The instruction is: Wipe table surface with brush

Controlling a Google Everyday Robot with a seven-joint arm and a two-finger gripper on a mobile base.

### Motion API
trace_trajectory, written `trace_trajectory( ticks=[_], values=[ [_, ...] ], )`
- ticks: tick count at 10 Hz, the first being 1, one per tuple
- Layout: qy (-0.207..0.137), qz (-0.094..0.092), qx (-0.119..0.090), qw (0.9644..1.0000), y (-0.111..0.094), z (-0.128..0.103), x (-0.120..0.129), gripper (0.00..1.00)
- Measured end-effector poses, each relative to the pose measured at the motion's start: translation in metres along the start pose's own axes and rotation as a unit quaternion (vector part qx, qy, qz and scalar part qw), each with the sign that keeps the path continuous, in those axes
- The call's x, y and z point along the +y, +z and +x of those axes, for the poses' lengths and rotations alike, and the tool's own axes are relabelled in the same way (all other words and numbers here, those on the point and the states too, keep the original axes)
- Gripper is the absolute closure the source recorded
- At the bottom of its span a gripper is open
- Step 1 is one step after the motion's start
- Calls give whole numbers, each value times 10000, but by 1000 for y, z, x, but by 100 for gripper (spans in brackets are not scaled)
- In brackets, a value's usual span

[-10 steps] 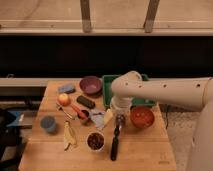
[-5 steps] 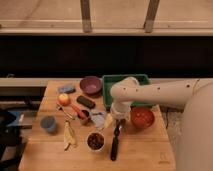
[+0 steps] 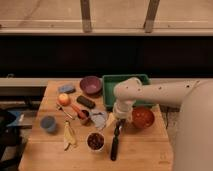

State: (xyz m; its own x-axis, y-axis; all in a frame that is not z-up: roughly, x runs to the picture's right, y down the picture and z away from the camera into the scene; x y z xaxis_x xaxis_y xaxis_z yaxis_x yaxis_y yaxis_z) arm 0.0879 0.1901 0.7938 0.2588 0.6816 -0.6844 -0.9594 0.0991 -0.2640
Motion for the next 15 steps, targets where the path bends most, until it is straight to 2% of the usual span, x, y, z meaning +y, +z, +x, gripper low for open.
trace_trajectory(
  ticks=[4, 8, 15],
  values=[
    [261, -116, 49, 9996, 6, -16, -16, 20],
    [430, -237, 101, 9987, 14, -30, -22, 20],
    [569, -300, 157, 9978, 23, -21, -28, 22]
  ],
)
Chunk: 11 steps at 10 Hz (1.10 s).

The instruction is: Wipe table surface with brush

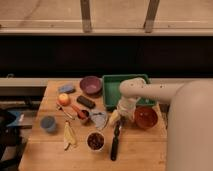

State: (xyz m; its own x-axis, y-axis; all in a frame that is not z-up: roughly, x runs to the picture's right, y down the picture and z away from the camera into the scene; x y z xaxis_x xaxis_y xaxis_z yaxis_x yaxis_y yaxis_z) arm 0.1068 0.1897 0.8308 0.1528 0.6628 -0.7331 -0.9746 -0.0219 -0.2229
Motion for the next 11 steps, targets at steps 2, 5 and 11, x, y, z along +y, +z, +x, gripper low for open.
trace_trajectory(
  ticks=[2, 5, 11],
  values=[
    [2, 73, -72, 9999, -1, 2, 2, 41],
    [-52, 189, -153, 9997, -3, 3, 10, 69],
    [-134, 331, -308, 9989, -16, 2, 13, 100]
  ],
)
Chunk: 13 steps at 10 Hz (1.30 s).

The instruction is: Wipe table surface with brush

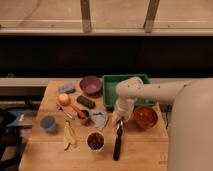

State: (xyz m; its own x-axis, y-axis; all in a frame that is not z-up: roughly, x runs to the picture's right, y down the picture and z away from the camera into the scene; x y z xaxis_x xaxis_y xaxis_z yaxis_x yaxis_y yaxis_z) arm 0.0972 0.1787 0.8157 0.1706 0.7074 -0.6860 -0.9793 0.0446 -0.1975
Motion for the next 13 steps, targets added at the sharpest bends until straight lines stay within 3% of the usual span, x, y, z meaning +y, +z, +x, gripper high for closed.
trace_trajectory(
  ticks=[3, 6, 10, 13],
  values=[
    [-62, 14, -58, 10000, -3, 4, 1, 100],
    [-71, 70, 17, 9999, 0, 20, -7, 100],
    [-91, 403, 340, 9986, 10, 52, -39, 100],
    [-186, 693, 481, 9963, 11, 51, -49, 100]
  ],
)
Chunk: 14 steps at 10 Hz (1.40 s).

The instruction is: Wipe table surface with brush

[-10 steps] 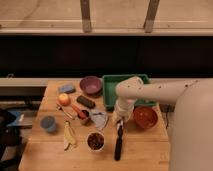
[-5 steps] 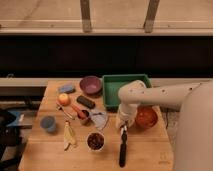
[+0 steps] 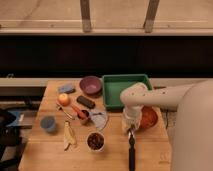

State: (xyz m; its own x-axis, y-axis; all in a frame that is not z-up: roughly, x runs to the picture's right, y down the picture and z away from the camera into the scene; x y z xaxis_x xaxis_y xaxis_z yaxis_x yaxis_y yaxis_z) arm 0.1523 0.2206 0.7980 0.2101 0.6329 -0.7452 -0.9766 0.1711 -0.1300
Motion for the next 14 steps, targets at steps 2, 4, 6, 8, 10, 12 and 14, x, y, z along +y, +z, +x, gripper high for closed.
trace_trajectory(
  ticks=[2, 4, 6, 8, 10, 12, 14],
  values=[
    [-124, 131, -51, 9998, -5, -13, 6, 100],
    [-320, 167, -169, 9992, -15, -33, 27, 100],
    [-619, 74, -281, 9977, -24, -38, 52, 100],
    [-943, 7, -327, 9950, -30, -20, 75, 100],
    [-1030, -44, -352, 9940, -33, 2, 82, 100],
    [-800, -74, -314, 9963, -28, 21, 61, 100],
    [-497, -58, -271, 9984, -22, 25, 26, 100]
  ],
)
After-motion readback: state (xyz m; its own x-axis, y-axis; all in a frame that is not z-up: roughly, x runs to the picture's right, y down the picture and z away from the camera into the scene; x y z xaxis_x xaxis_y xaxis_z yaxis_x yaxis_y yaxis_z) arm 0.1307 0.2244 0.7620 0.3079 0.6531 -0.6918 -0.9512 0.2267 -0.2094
